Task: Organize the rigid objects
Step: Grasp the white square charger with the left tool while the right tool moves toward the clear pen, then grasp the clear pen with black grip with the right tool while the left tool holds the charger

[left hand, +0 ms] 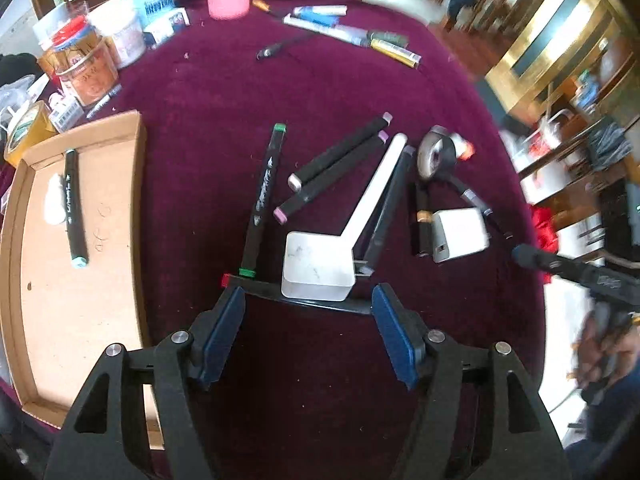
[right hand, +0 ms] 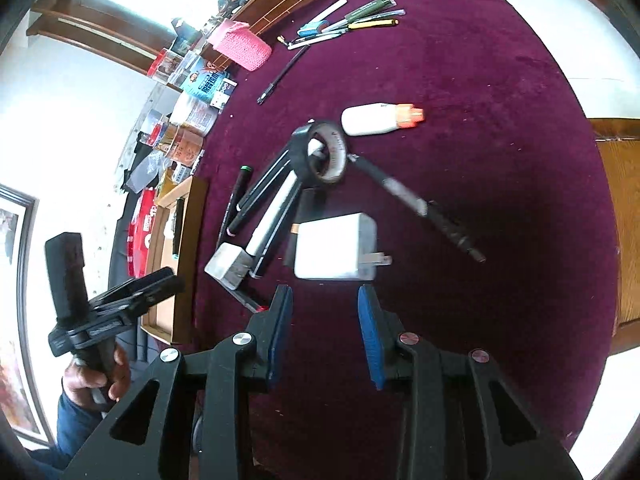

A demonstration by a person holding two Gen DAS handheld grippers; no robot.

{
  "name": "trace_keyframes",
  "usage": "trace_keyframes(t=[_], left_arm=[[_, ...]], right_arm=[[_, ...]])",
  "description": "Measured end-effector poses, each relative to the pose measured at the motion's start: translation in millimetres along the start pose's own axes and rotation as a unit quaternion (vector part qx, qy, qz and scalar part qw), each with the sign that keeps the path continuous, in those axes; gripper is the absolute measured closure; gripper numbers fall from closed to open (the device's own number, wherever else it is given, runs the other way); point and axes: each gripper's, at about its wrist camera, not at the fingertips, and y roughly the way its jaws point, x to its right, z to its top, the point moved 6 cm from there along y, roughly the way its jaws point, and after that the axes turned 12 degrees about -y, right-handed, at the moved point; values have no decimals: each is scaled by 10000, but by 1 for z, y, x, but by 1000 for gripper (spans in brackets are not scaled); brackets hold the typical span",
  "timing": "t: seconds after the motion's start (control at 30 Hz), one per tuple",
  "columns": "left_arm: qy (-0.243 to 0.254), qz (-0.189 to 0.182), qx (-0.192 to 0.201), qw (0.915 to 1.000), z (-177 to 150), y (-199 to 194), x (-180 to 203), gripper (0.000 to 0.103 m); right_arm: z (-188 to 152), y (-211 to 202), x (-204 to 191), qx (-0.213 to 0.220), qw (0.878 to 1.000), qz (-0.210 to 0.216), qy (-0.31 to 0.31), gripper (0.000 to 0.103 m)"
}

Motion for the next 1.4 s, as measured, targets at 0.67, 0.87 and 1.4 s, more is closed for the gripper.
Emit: trace_keyframes(t=[0.67, 0.87, 1.4], left_arm=[[388, 81, -457, 9982, 11, 73, 13, 50], [457, 85, -244, 9986, 11, 72, 18, 51], [47, -88, 268, 9996, -15, 28, 11, 52]], right_arm=[[4, -28, 38, -17, 9987, -406, -306, 73], [20, -6, 36, -475, 9902, -818, -1029, 73], [40, 43, 33, -1184, 9479, -1681, -2434, 88]])
